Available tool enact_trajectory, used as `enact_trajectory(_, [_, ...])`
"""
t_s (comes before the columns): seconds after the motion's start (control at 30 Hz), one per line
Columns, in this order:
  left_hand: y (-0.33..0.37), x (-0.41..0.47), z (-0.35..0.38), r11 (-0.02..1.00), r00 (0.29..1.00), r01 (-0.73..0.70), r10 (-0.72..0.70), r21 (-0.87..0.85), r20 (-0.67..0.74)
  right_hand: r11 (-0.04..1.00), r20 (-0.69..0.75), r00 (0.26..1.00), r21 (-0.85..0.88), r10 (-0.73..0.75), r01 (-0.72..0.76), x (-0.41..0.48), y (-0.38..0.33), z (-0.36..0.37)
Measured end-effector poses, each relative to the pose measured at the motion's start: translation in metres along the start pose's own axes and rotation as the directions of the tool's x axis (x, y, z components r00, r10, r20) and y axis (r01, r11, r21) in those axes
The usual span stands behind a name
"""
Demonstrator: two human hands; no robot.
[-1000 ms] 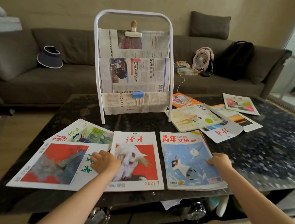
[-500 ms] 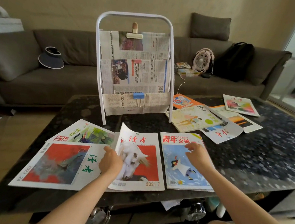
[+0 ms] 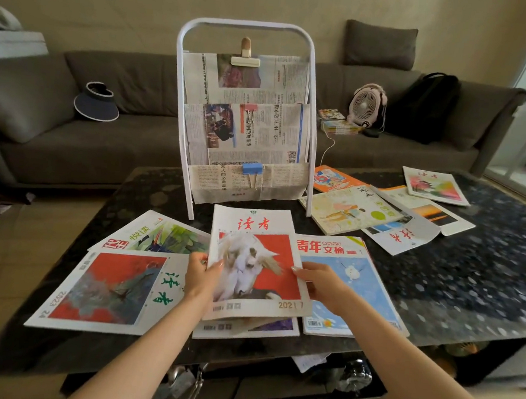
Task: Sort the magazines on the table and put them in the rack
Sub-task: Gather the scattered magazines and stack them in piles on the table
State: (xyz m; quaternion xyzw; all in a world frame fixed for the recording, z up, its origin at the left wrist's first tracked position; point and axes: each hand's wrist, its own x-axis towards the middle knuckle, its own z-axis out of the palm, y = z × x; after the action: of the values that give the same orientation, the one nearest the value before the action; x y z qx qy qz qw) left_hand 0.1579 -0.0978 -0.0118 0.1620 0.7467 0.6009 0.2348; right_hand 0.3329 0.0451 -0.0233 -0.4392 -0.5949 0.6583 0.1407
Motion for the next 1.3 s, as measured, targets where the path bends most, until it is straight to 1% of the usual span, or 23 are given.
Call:
enact_trajectory(0.07, [0.001, 0.004, -0.001, 1.0, 0.998, -0.016, 0.015, 0.02, 0.061, 0.998, -0.008, 0.999, 0.046, -0.046, 0.047, -0.004, -0.001, -0.003])
enact_trajectory(0.13, [-0.001, 0.012, -0.005, 0.994, 0.984, -0.043, 0.025, 0.1, 0.176, 0.997, -0.08, 0.994, 0.033, -0.07, 0.073, -0.007, -0.003, -0.008])
enact_trajectory(0.2, [-0.002, 0.018, -0.012, 0.96, 0.957, -0.106, 0.027, 0.26, 0.289, 0.997, -0.155, 0.985, 0.004, -0.078, 0.08, -0.009, -0.005, -0.014])
enact_trajectory(0.23, [-0.003, 0.019, -0.016, 0.9, 0.939, -0.179, 0.036, 0.397, 0.341, 0.996, -0.18, 0.98, -0.018, -0.085, 0.083, -0.01, -0.005, -0.017])
enact_trajectory(0.27, [-0.004, 0.02, -0.019, 0.799, 0.92, -0.262, 0.037, 0.542, 0.39, 0.995, -0.194, 0.976, -0.059, -0.095, 0.085, -0.011, -0.007, -0.02])
enact_trajectory(0.3, [-0.006, 0.019, -0.021, 0.674, 0.902, -0.342, 0.04, 0.655, 0.429, 0.99, -0.21, 0.972, -0.11, -0.107, 0.085, -0.011, -0.008, -0.022])
enact_trajectory(0.33, [-0.008, 0.016, -0.021, 0.537, 0.885, -0.417, 0.056, 0.733, 0.462, 0.983, -0.232, 0.965, -0.165, -0.119, 0.081, -0.011, -0.008, -0.023])
enact_trajectory(0.4, [-0.014, 0.007, -0.02, 0.266, 0.838, -0.544, 0.128, 0.796, 0.53, 0.965, -0.291, 0.947, -0.254, -0.134, 0.058, -0.011, -0.009, -0.026])
enact_trajectory(0.43, [-0.018, 0.001, -0.019, 0.166, 0.809, -0.587, 0.149, 0.792, 0.568, 0.959, -0.322, 0.937, -0.281, -0.134, 0.04, -0.012, -0.008, -0.027])
enact_trajectory(0.47, [-0.021, -0.005, -0.017, 0.11, 0.778, -0.626, 0.155, 0.772, 0.608, 0.954, -0.354, 0.925, -0.298, -0.135, 0.025, -0.013, -0.008, -0.029])
enact_trajectory(0.53, [-0.026, -0.017, -0.009, 0.087, 0.712, -0.702, 0.103, 0.707, 0.694, 0.949, -0.432, 0.89, -0.316, -0.144, 0.0, -0.017, -0.006, -0.035])
enact_trajectory(0.6, [-0.029, -0.028, 0.001, 0.109, 0.654, -0.753, 0.023, 0.649, 0.756, 0.944, -0.532, 0.833, -0.328, -0.152, -0.038, -0.021, -0.004, -0.043])
enact_trajectory(0.63, [-0.031, -0.032, 0.007, 0.12, 0.632, -0.77, -0.001, 0.627, 0.775, 0.943, -0.573, 0.806, -0.326, -0.148, -0.058, -0.022, -0.002, -0.048])
enact_trajectory(0.7, [-0.033, -0.038, 0.017, 0.117, 0.602, -0.791, -0.024, 0.6, 0.798, 0.953, -0.618, 0.779, -0.285, -0.105, -0.098, -0.026, 0.002, -0.058])
enact_trajectory(0.77, [-0.035, -0.042, 0.024, 0.109, 0.597, -0.796, -0.018, 0.595, 0.802, 0.96, -0.612, 0.79, -0.246, -0.044, -0.137, -0.029, 0.004, -0.063])
enact_trajectory(0.87, [-0.035, -0.045, 0.027, 0.107, 0.614, -0.784, -0.005, 0.611, 0.789, 0.963, -0.532, 0.847, -0.235, -0.016, -0.13, -0.032, 0.004, -0.06])
enact_trajectory(0.93, [-0.035, -0.044, 0.025, 0.079, 0.633, -0.771, -0.006, 0.632, 0.774, 0.947, -0.439, 0.898, -0.304, -0.043, -0.103, -0.029, 0.002, -0.051])
enact_trajectory(1.0, [-0.036, -0.04, 0.019, 0.055, 0.669, -0.742, -0.002, 0.668, 0.744, 0.892, -0.323, 0.943, -0.445, -0.076, -0.081, -0.024, 0.001, -0.037])
enact_trajectory(1.03, [-0.037, -0.038, 0.014, 0.042, 0.686, -0.728, 0.008, 0.685, 0.728, 0.839, -0.271, 0.959, -0.539, -0.086, -0.077, -0.02, 0.0, -0.028])
enact_trajectory(1.1, [-0.039, -0.031, 0.002, 0.018, 0.71, -0.704, 0.025, 0.71, 0.704, 0.679, -0.204, 0.974, -0.73, -0.102, -0.081, -0.01, 0.001, -0.011])
enact_trajectory(1.13, [-0.04, -0.028, -0.006, 0.013, 0.719, -0.695, 0.026, 0.719, 0.695, 0.606, -0.183, 0.978, -0.791, -0.104, -0.084, -0.007, 0.001, -0.002])
enact_trajectory(1.2, [-0.044, -0.02, -0.019, 0.01, 0.724, -0.689, 0.017, 0.724, 0.689, 0.532, -0.167, 0.98, -0.843, -0.108, -0.086, -0.004, 0.002, 0.012])
enact_trajectory(1.3, [-0.047, -0.014, -0.037, 0.005, 0.711, -0.704, 0.001, 0.711, 0.704, 0.483, -0.179, 0.974, -0.871, -0.136, -0.093, 0.0, 0.006, 0.025])
